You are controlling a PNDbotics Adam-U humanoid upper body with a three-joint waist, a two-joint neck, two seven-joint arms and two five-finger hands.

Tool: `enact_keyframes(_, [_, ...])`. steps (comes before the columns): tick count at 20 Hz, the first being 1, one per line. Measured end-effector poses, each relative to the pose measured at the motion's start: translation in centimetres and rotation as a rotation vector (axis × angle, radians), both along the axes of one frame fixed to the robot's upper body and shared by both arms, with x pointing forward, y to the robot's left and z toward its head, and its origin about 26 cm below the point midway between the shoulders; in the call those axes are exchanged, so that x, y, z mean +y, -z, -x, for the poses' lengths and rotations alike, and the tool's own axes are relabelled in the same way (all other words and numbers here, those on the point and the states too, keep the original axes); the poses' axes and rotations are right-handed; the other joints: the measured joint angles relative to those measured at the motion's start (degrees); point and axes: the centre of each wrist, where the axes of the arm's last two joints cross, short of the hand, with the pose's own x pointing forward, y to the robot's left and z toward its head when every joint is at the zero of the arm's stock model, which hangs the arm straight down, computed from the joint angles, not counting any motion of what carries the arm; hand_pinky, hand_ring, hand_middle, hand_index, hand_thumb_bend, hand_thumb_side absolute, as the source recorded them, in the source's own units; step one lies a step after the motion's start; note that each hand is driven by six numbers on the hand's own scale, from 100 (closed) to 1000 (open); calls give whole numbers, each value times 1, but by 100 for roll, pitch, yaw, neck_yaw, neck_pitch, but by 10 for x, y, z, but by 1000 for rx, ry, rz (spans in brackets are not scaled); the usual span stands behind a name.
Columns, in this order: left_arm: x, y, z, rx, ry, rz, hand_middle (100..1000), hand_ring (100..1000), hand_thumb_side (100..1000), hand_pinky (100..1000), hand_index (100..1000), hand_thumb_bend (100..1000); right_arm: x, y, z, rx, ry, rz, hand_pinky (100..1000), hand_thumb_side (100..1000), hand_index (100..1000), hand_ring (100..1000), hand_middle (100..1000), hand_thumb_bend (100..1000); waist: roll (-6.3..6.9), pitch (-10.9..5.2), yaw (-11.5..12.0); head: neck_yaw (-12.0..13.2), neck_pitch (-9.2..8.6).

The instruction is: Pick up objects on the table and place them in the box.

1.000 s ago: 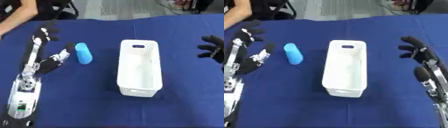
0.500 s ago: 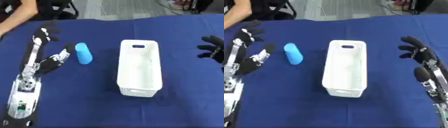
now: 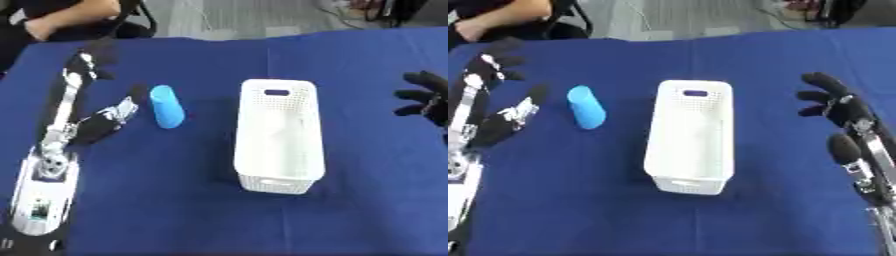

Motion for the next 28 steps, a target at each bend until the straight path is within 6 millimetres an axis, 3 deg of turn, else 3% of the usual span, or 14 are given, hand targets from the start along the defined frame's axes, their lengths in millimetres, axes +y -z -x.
enact_keyframes(10, [18, 18, -9, 141, -46, -126, 900, 785, 681, 729, 975, 983, 0, 0, 0, 0, 0, 0, 718, 1000, 1000, 844, 920, 565, 12, -6, -17, -1, -1])
enact_keyframes(16, [18, 16, -19, 147, -47, -123, 903, 785, 684, 740, 973, 973, 0, 0, 0, 0, 0, 0, 718, 1000, 1000, 844, 919, 566, 12, -11, -16, -2, -1])
enact_keyframes(28, [14, 22, -66, 203, -26, -151, 896, 786, 723, 763, 973, 1000, 0, 2, 1, 9, -2, 4, 717, 1000, 1000, 843, 920, 566, -4, -32, -38, 44, 0])
